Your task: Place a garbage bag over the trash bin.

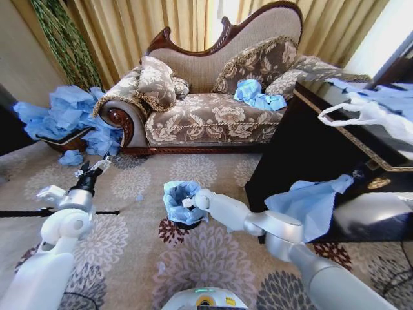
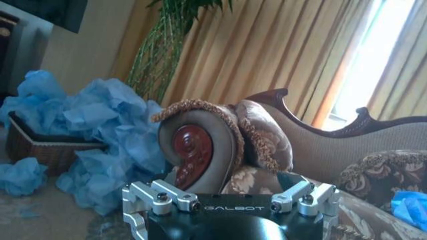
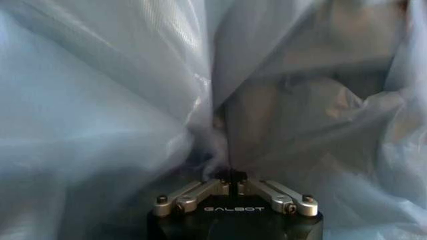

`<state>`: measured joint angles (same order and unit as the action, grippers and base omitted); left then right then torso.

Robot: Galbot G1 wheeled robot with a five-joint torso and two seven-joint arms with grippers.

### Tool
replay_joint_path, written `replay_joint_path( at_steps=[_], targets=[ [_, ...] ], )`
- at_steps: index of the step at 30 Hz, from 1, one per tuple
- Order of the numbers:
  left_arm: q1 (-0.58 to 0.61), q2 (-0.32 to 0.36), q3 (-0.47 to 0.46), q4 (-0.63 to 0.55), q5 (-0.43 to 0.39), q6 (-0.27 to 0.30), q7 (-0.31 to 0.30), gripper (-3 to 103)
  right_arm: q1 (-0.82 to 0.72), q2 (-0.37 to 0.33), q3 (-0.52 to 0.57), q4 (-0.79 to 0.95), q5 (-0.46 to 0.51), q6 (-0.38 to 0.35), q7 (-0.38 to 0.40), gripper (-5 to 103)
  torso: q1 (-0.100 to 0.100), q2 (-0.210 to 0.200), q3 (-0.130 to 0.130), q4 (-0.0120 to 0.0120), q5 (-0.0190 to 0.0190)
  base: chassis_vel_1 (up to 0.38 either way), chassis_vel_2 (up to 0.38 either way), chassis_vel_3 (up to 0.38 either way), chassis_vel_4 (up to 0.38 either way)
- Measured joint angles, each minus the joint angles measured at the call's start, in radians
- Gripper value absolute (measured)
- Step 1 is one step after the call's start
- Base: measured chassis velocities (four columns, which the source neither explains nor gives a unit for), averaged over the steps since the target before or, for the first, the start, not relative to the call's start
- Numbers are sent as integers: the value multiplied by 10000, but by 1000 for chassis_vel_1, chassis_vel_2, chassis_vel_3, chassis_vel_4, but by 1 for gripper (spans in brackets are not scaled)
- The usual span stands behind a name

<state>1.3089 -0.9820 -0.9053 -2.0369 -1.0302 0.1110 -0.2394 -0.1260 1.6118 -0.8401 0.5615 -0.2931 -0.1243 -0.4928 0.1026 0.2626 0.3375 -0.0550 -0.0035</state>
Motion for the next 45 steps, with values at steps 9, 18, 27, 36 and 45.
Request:
replay_joint_path(
  at_steps=[9,18,27,36,45],
  targets=[
    [138,-163,-52,-23,42,-22,24,100,-121,-4,33,-237,243,-15,-59,0,0,0,0,1,1,0,0,0,0],
    [108,-351,123,-4,81,-35,30,100,23,-20,6,552,984,-256,157,0,0,0,-1,-2,0,0,0,0,0],
    [196,-437,153,-94,104,-34,21,100,-190,-24,200,-485,814,-174,126,0,-1,0,0,1,1,0,0,0,0],
    [382,-703,132,-170,109,-34,19,100,-305,-29,430,-738,673,-267,141,0,-1,0,0,6,2,0,0,0,0],
    [566,-1001,154,-442,197,-34,13,100,1,-34,246,-212,1223,-603,265,0,0,0,0,2,1,0,0,0,0]
  ],
)
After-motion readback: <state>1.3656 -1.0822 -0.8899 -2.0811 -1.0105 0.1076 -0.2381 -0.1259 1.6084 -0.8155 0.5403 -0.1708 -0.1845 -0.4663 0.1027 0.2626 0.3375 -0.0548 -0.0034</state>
